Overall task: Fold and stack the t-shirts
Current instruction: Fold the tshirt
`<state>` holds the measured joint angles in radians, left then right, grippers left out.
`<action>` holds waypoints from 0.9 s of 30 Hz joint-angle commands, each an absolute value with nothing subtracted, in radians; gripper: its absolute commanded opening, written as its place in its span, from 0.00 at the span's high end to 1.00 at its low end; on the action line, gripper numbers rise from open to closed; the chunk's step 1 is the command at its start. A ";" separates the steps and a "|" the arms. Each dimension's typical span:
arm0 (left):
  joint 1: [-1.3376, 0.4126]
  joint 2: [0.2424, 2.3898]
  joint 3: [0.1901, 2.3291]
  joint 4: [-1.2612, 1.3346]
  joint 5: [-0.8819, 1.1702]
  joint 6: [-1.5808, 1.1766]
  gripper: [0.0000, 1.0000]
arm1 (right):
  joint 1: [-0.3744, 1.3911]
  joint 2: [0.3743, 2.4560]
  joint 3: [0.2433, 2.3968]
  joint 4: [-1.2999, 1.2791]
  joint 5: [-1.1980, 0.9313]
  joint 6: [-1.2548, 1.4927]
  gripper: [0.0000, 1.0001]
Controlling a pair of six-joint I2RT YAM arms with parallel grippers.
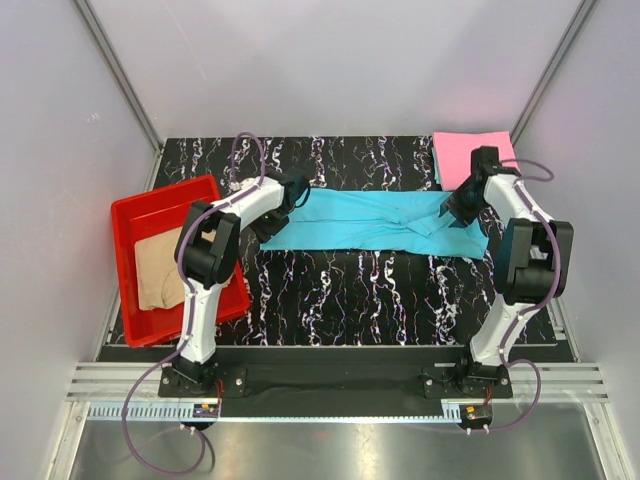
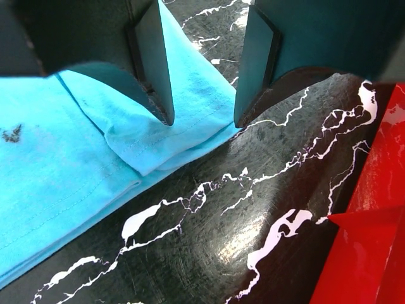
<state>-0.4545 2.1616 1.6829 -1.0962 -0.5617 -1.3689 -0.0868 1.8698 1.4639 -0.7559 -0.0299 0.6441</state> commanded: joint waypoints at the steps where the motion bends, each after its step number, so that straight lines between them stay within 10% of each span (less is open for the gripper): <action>1: -0.456 2.152 1.713 -1.103 -0.617 -1.348 0.52 | -0.084 1.819 1.363 -0.643 -0.138 0.799 0.53; 27: -0.456 2.126 1.700 -1.077 -0.583 -1.347 0.53 | -0.083 1.848 1.206 -0.480 -0.189 0.976 0.57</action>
